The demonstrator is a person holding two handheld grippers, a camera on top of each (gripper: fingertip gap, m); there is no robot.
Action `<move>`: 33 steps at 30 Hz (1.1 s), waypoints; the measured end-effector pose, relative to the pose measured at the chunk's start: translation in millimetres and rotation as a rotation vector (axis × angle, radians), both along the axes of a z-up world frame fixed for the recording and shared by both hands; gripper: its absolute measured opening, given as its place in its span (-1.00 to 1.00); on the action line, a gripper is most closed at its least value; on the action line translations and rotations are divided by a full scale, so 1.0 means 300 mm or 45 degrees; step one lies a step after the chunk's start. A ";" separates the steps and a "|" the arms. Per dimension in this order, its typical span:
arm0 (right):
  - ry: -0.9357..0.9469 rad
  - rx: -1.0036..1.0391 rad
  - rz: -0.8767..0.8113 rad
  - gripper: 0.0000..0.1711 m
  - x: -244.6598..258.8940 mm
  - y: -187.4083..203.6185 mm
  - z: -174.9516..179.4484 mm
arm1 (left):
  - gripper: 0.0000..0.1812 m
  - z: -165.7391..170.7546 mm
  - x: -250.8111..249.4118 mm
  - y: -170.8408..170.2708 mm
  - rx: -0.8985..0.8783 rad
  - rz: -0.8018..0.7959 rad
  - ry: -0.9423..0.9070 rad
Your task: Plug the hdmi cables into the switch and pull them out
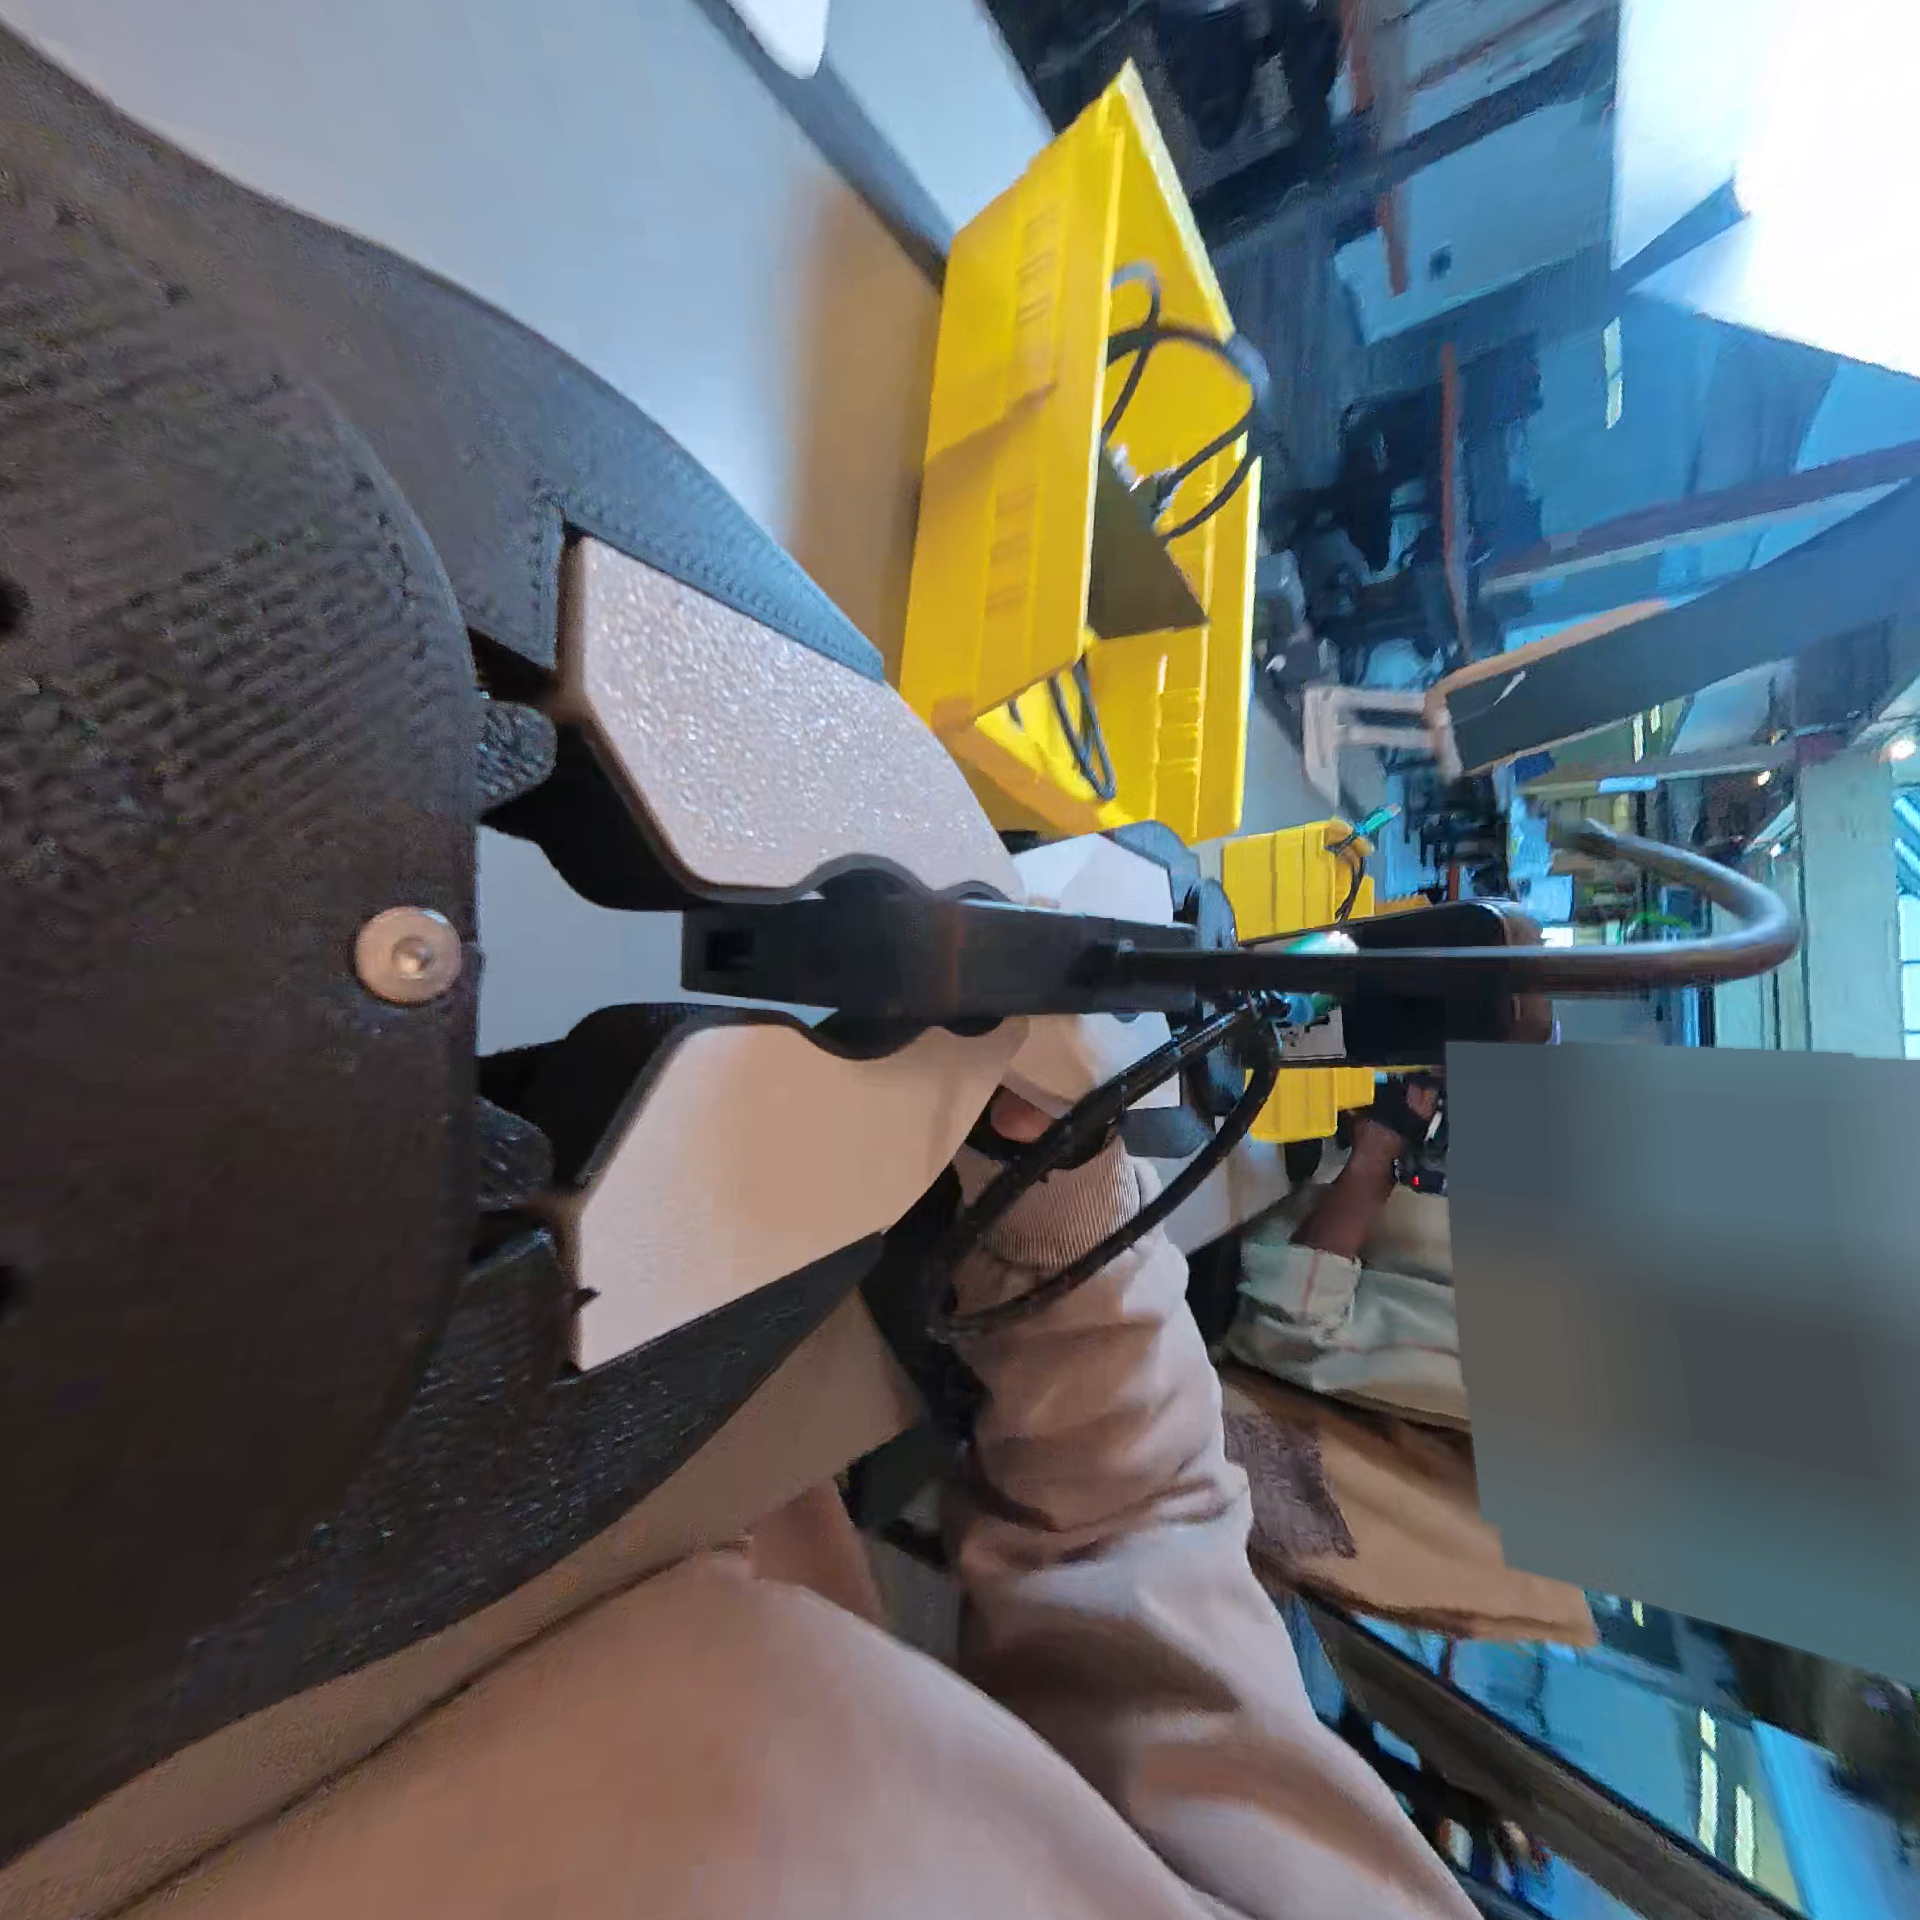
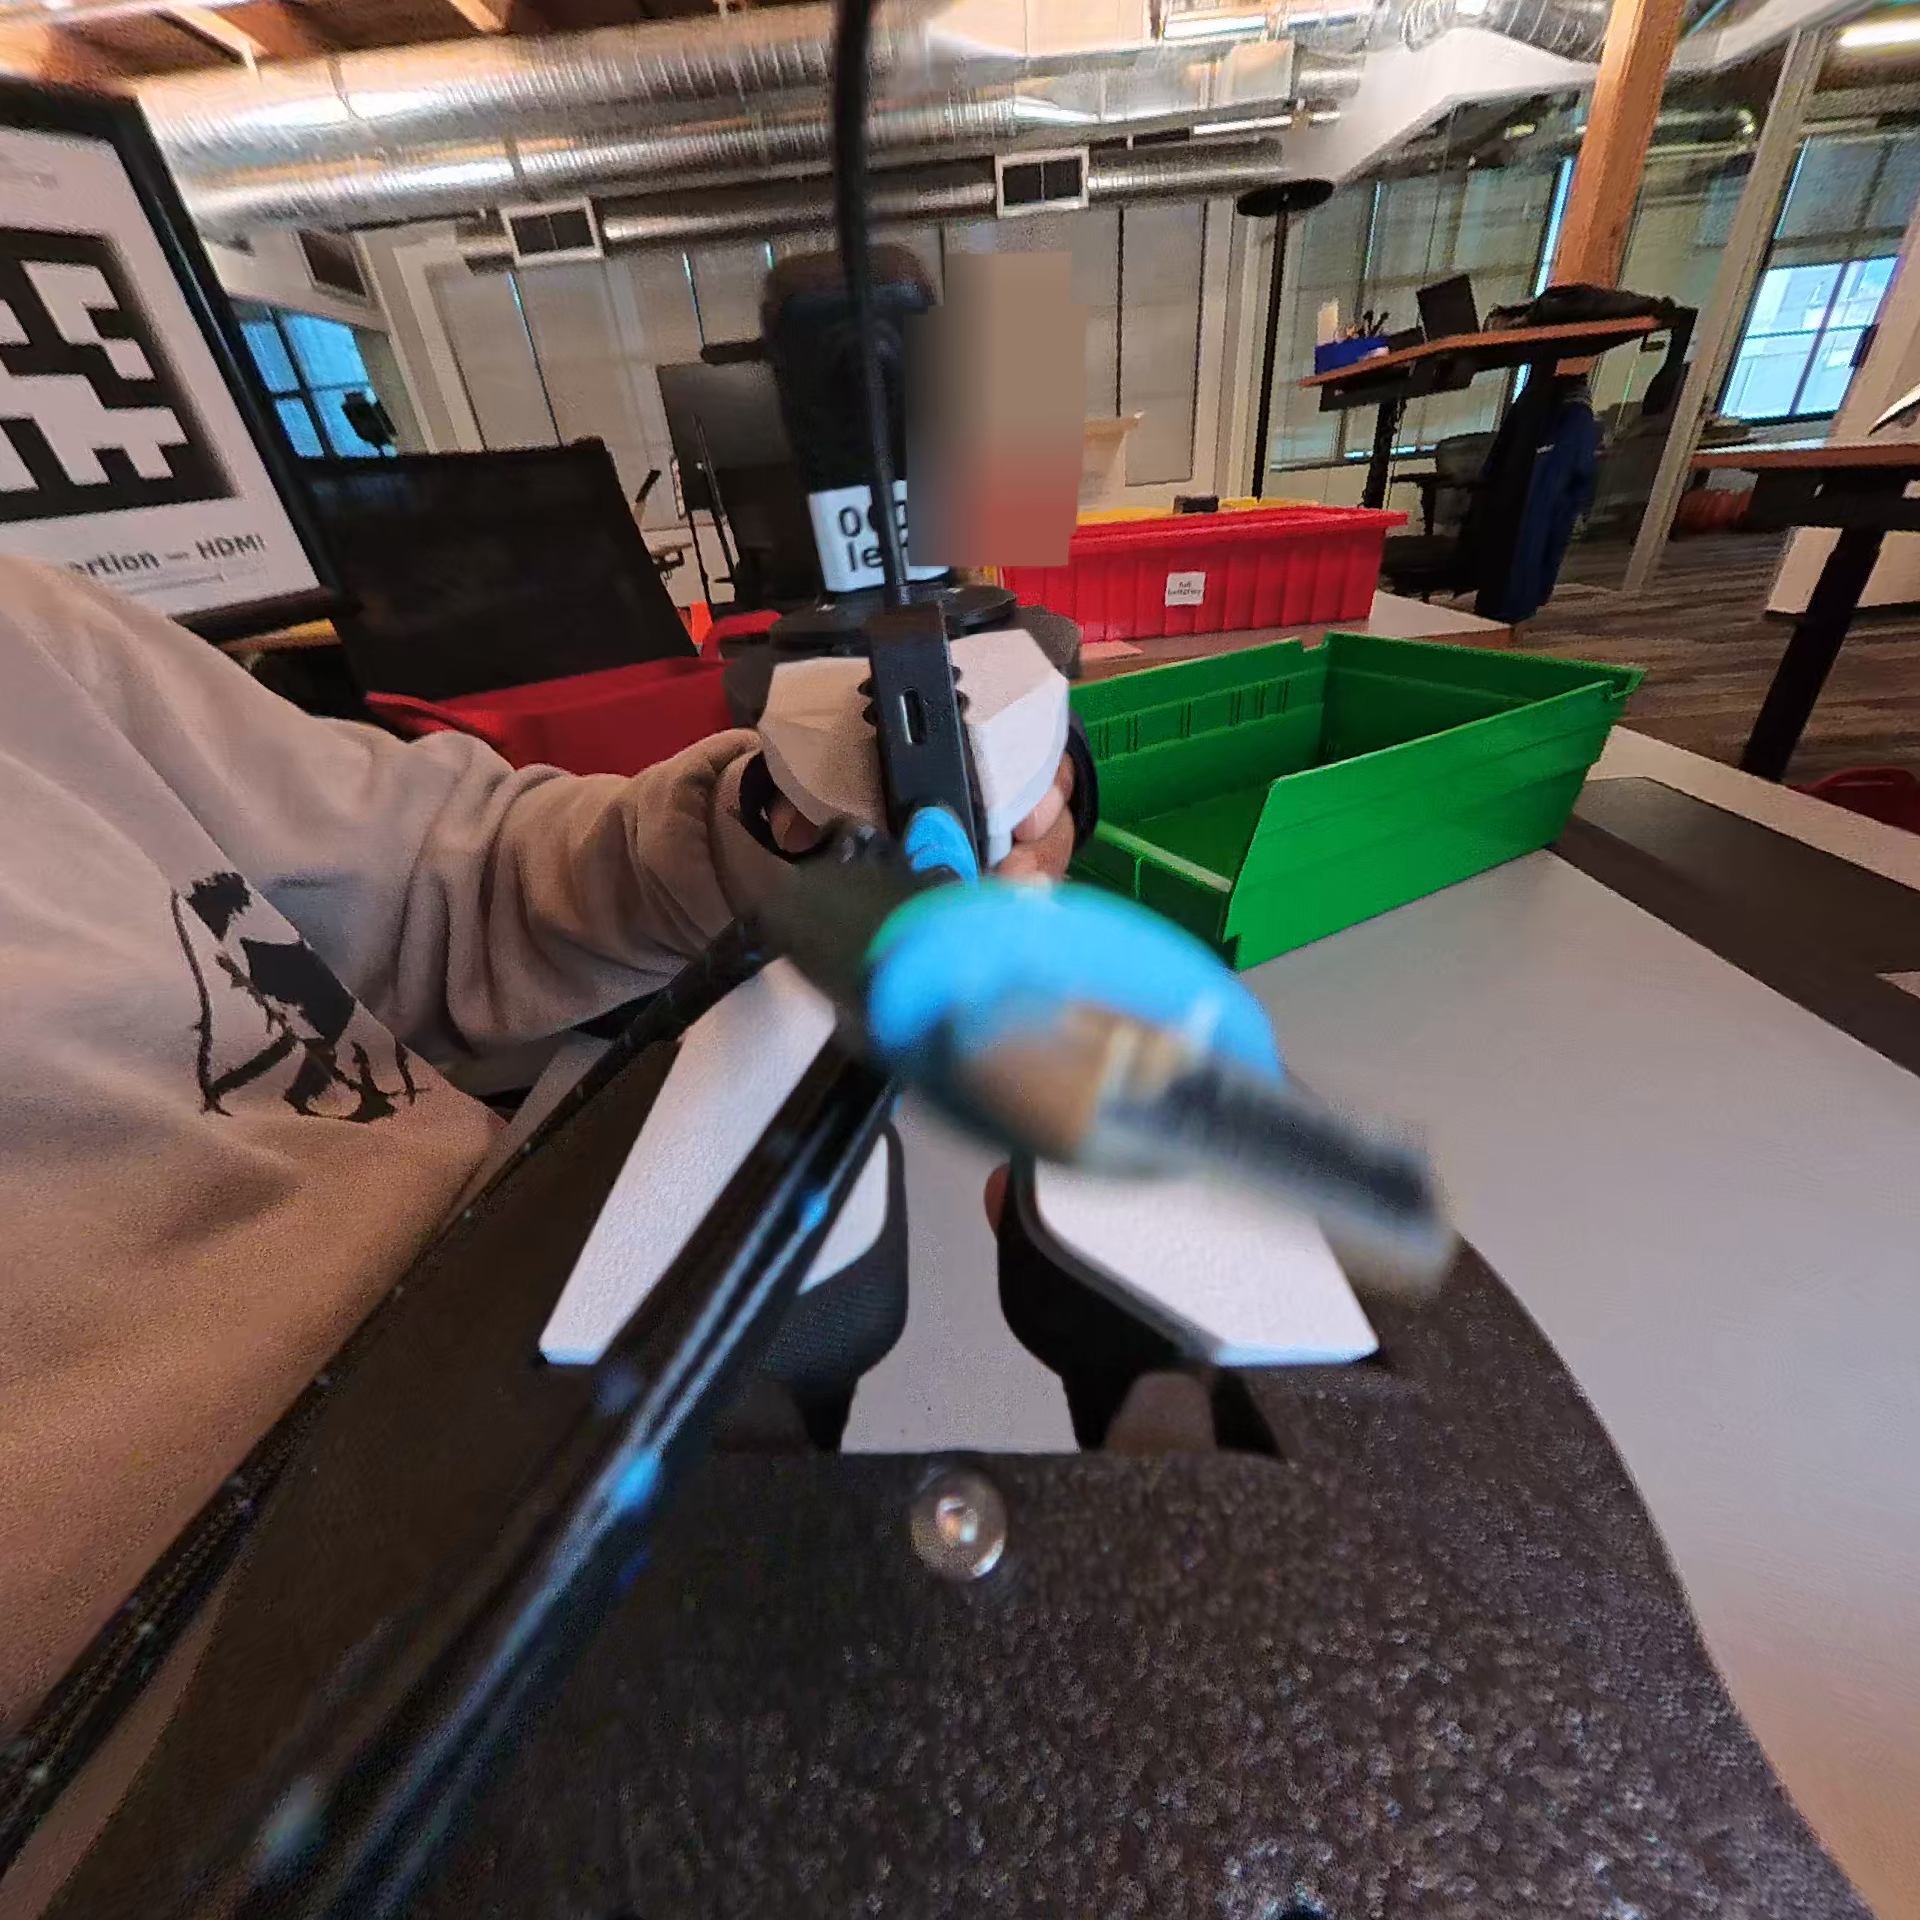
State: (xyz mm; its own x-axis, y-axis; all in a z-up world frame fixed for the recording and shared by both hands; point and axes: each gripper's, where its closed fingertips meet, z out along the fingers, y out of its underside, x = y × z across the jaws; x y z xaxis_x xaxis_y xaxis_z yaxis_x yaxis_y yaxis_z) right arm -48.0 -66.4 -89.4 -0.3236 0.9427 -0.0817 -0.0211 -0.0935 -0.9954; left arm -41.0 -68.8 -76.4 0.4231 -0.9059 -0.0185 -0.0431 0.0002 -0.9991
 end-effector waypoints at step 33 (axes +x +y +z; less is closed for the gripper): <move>-0.299 1.271 -0.440 -0.86 0.017 0.033 -0.074 | -0.84 -0.037 0.026 -0.052 0.736 0.157 0.617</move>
State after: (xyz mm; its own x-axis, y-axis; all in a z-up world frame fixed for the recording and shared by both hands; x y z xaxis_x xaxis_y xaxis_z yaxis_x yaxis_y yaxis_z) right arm -42.9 -56.6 -111.7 -0.1037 0.6553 0.7483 0.3106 0.7360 -0.6015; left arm -33.2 -84.5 -87.4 0.3439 -0.6426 -0.6847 -0.5105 0.4841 -0.7107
